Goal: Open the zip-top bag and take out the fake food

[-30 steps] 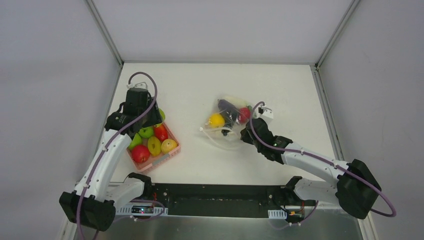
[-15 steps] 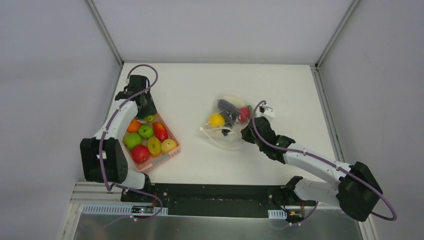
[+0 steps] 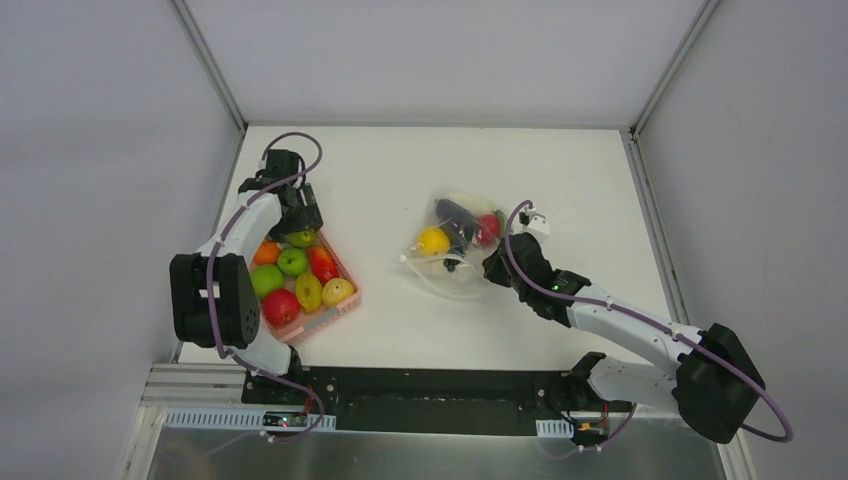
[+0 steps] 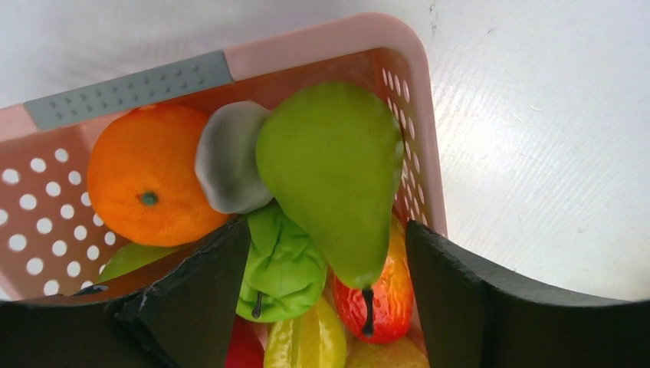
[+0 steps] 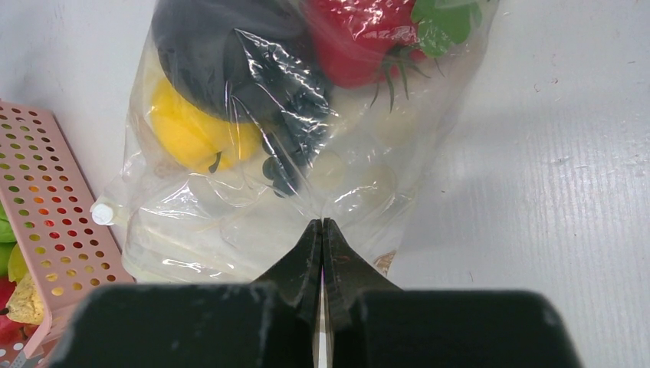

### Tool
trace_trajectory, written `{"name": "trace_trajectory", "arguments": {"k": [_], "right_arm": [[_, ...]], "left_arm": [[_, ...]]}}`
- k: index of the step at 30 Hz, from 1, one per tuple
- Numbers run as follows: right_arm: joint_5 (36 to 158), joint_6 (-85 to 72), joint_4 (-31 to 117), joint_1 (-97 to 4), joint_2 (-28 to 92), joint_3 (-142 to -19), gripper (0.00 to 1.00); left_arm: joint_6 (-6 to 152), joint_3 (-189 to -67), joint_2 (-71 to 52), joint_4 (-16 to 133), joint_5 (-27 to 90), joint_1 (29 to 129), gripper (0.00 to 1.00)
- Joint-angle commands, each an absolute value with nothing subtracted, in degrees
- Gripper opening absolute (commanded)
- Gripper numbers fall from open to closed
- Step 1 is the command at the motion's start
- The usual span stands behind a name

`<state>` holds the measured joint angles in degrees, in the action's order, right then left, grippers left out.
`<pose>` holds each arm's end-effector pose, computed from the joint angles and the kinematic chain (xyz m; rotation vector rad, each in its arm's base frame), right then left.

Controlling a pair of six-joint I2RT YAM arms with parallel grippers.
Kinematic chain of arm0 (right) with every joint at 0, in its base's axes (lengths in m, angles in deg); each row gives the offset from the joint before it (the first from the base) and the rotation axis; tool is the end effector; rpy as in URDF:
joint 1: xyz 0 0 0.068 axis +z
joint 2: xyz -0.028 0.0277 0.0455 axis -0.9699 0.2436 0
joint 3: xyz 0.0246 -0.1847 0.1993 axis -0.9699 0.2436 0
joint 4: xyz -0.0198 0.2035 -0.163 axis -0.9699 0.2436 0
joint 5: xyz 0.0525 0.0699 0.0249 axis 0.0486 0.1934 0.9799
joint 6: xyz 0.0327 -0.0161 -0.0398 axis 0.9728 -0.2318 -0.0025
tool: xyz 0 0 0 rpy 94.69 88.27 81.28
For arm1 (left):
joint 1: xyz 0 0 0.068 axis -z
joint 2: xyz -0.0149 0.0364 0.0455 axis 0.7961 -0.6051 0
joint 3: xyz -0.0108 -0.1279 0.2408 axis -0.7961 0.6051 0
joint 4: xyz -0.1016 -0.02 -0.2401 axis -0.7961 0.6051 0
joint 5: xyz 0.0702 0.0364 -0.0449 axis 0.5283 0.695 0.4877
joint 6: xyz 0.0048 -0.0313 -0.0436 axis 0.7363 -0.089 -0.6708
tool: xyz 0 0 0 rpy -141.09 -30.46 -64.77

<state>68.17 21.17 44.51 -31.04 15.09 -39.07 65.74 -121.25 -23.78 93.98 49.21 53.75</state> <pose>0.1777 0.1586 0.2234 0.0246 2.1192 0.4420 0.3250 0.0002 0.2402 -0.4491 2.5129 0.0806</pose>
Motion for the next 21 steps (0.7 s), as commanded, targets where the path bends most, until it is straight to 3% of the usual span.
{"name": "trace_trajectory", "arguments": {"k": [1, 8, 21], "right_arm": [[67.36, 21.31, 44.15, -31.34, 14.87, -40.57, 0.0], [66.79, 21.14, 44.47, -31.29, 15.02, -41.58, 0.0], [69.6, 21.9, 44.41, -31.29, 14.89, -43.25, 0.0]], "left_arm": [[66.32, -122.4, -17.85, 95.79, 50.45, 53.11, 0.78], [66.92, -121.47, -10.03, 97.79, 51.74, 58.19, 0.8], [58.01, -108.7, 7.71, 86.27, 49.65, 86.44, 0.85]]}}
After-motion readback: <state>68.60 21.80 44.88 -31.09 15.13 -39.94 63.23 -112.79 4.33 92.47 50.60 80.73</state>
